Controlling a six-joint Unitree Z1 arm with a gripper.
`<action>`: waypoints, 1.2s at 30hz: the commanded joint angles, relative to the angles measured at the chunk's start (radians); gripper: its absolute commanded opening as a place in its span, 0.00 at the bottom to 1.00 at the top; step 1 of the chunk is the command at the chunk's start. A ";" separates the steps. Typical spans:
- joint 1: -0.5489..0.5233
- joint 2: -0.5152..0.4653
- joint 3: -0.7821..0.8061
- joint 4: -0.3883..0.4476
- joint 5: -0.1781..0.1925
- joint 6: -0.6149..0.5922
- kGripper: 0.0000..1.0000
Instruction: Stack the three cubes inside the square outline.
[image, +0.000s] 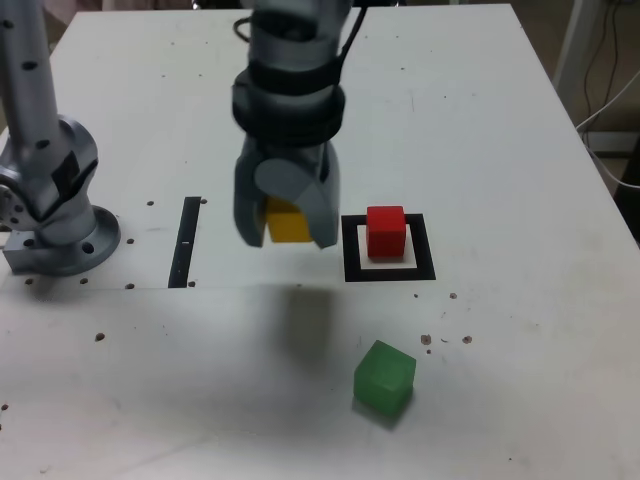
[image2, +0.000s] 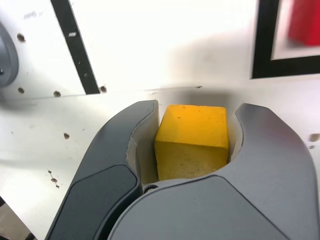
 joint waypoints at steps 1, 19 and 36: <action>0.024 0.016 -0.029 0.015 0.006 0.024 0.29; 0.186 0.208 -0.320 0.105 0.018 0.214 0.29; 0.222 0.308 -0.372 0.090 -0.002 0.245 0.29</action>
